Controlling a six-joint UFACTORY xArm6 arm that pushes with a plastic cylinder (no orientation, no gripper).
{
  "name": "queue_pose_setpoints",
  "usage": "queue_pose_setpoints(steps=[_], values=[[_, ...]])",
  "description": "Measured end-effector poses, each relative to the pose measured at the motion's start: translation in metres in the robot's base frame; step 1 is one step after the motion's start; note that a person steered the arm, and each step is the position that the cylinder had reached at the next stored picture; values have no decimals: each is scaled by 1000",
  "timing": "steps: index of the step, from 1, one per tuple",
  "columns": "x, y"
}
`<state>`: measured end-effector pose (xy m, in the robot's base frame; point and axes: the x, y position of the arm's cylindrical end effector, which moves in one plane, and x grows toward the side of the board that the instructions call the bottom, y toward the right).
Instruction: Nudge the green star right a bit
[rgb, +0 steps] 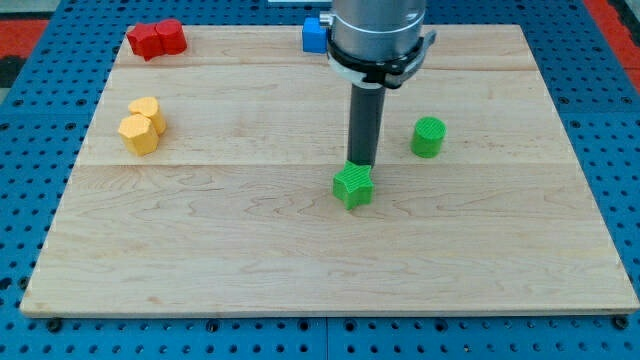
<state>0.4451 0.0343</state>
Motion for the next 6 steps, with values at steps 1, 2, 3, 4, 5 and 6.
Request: queue_pose_setpoints(steps=[1,2,3,4,5,6], values=[[-30,-38],[-34,-82],[6,-90],[50,-32],[85,38],[93,36]])
